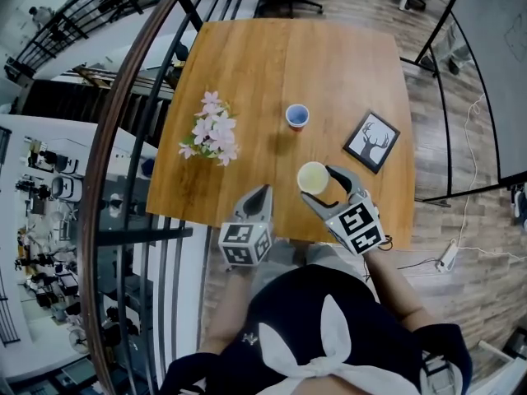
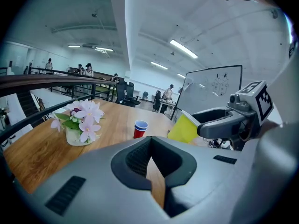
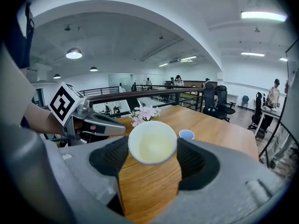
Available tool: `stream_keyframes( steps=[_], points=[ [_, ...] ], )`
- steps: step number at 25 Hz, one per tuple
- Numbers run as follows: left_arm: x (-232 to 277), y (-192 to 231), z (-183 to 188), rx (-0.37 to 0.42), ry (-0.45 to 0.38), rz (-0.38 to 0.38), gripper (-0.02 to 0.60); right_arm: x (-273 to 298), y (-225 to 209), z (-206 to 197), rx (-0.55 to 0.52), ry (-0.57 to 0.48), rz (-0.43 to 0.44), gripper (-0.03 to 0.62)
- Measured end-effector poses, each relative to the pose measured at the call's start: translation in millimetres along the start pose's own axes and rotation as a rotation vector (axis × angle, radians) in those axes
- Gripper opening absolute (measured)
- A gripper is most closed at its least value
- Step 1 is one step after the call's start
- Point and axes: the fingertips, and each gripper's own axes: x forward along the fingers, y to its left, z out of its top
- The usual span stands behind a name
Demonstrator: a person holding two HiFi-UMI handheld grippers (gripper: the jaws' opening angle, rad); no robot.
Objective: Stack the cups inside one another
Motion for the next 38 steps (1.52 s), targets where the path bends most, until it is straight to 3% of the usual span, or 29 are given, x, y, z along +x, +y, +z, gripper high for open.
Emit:
stream_keyframes(
  steps=[38],
  points=[
    [76, 38, 50, 0.015, 0.025, -0.060, 0.017, 62, -91, 73, -0.050, -0.053, -0.079, 0.321]
  ],
)
